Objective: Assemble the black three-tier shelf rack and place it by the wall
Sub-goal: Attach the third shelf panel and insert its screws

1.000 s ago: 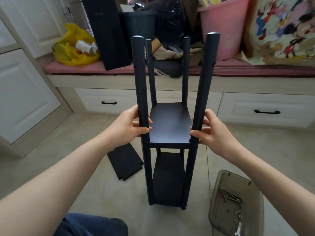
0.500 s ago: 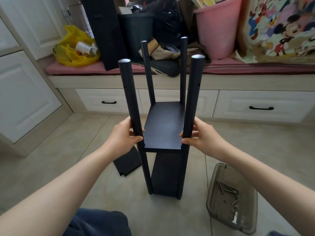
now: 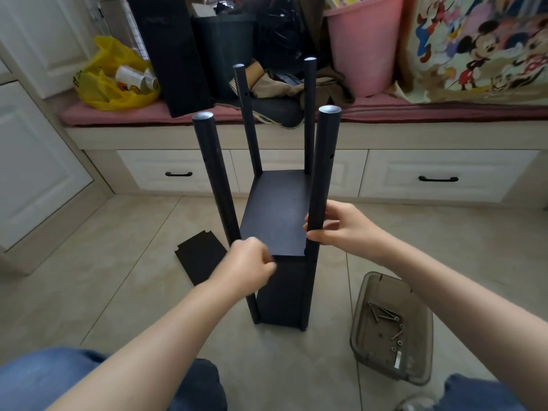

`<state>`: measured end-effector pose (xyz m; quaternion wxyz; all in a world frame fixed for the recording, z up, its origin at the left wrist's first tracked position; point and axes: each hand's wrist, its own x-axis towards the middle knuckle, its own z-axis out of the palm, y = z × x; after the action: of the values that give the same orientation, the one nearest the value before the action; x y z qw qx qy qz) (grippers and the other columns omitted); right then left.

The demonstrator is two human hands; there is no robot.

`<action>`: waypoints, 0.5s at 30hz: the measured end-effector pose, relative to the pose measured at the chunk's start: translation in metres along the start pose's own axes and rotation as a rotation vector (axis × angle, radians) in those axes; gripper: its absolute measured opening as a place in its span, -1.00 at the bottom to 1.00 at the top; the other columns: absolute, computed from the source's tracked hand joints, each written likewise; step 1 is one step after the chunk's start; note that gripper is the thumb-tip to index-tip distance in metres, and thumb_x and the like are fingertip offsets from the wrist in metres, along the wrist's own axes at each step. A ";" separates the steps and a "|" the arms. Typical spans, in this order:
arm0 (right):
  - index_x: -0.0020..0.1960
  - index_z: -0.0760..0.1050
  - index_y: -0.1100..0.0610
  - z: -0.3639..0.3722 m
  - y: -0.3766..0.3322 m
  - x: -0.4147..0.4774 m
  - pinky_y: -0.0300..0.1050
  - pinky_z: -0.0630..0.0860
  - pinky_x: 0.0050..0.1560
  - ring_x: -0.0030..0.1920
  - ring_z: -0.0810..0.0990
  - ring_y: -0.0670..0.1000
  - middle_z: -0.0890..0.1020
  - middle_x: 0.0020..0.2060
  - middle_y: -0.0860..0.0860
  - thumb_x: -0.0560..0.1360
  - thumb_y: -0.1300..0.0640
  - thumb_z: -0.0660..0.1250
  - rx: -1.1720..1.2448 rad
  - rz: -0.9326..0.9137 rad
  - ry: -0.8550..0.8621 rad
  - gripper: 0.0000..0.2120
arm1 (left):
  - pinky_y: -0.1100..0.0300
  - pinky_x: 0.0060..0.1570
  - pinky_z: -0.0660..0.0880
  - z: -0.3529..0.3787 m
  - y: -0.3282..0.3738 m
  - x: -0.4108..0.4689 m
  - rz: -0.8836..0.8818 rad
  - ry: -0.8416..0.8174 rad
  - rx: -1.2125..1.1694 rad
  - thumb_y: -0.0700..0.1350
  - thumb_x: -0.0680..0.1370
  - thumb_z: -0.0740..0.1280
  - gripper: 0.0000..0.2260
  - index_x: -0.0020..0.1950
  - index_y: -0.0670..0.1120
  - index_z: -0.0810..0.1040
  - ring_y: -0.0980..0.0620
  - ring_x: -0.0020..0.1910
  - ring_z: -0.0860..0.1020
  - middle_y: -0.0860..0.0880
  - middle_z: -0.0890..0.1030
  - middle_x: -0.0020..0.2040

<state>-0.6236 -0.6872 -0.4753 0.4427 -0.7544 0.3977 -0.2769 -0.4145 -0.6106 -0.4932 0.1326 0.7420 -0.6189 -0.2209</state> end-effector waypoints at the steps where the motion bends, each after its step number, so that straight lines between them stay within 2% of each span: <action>1: 0.06 0.55 0.04 -0.002 -0.003 0.000 0.02 0.65 0.05 -0.03 0.69 0.03 0.66 -0.01 0.07 0.49 0.23 0.46 0.020 -0.006 0.000 -0.80 | 0.11 0.01 0.65 0.008 0.008 0.001 0.109 0.047 -0.010 -0.12 0.61 0.37 -0.86 0.11 -0.08 0.69 0.06 -0.06 0.67 -0.01 0.69 -0.04; 3: 0.11 0.53 0.06 -0.005 -0.007 -0.002 -0.01 0.65 0.04 -0.02 0.69 0.04 0.66 0.00 0.08 0.50 0.23 0.45 0.063 -0.019 0.009 -0.78 | 0.14 0.25 0.54 0.021 0.016 0.007 0.313 0.146 0.059 -0.12 0.61 0.38 -0.73 0.31 -0.02 0.61 0.06 0.21 0.57 0.02 0.64 0.20; 4: 0.13 0.51 0.06 -0.006 -0.008 -0.003 -0.07 0.65 0.02 -0.01 0.69 0.03 0.66 0.00 0.07 0.51 0.22 0.44 0.079 -0.026 0.015 -0.77 | 0.14 0.38 0.41 0.026 0.016 0.012 0.389 0.171 0.130 -0.11 0.60 0.40 -0.64 0.41 -0.02 0.54 0.04 0.36 0.48 0.02 0.59 0.33; 6: 0.17 0.48 0.04 -0.007 -0.008 -0.004 -0.13 0.64 -0.01 -0.01 0.69 -0.01 0.65 0.00 0.04 0.54 0.19 0.42 0.082 -0.039 0.015 -0.76 | 0.12 0.55 0.08 0.038 0.012 0.021 0.435 0.144 0.263 0.01 0.59 0.41 -0.42 0.58 -0.01 0.32 0.02 0.58 0.20 0.03 0.35 0.56; 8: 0.19 0.46 0.02 -0.006 -0.007 -0.006 -0.13 0.64 -0.01 -0.02 0.69 -0.02 0.64 0.01 0.01 0.56 0.16 0.39 0.067 -0.039 0.017 -0.76 | 0.07 0.55 -0.16 0.049 0.008 0.029 0.416 0.083 0.347 0.16 0.60 0.35 -0.26 0.66 0.01 0.08 0.02 0.65 -0.04 0.05 0.10 0.66; 10: 0.19 0.44 0.00 -0.004 -0.006 -0.008 -0.11 0.64 0.00 -0.01 0.69 -0.02 0.63 0.02 0.00 0.57 0.16 0.37 0.063 -0.046 0.028 -0.77 | 0.05 0.53 -0.24 0.060 0.001 0.035 0.386 0.087 0.362 0.26 0.59 0.28 -0.22 0.67 0.03 -0.03 0.06 0.64 -0.14 0.08 -0.01 0.67; 12: 0.19 0.44 0.00 -0.002 -0.005 -0.007 -0.13 0.63 -0.01 0.00 0.69 -0.03 0.64 0.03 0.01 0.58 0.16 0.37 0.065 -0.056 0.031 -0.77 | 0.06 0.53 -0.25 0.073 -0.003 0.035 0.356 0.167 0.309 0.32 0.59 0.21 -0.25 0.67 0.06 0.01 0.12 0.63 -0.13 0.12 0.00 0.66; 15: 0.13 0.44 -0.03 -0.001 -0.005 -0.005 -0.13 0.61 0.00 0.00 0.68 -0.03 0.64 0.01 0.03 0.56 0.19 0.38 0.090 -0.059 0.003 -0.79 | 0.05 0.56 -0.10 0.093 -0.007 0.029 0.325 0.381 0.217 0.34 0.57 0.22 -0.32 0.61 0.04 0.26 0.12 0.61 0.06 0.13 0.22 0.60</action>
<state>-0.6250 -0.6819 -0.4706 0.4672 -0.7449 0.3629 -0.3086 -0.4500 -0.6307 -0.5817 0.2001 0.6709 -0.7139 0.0148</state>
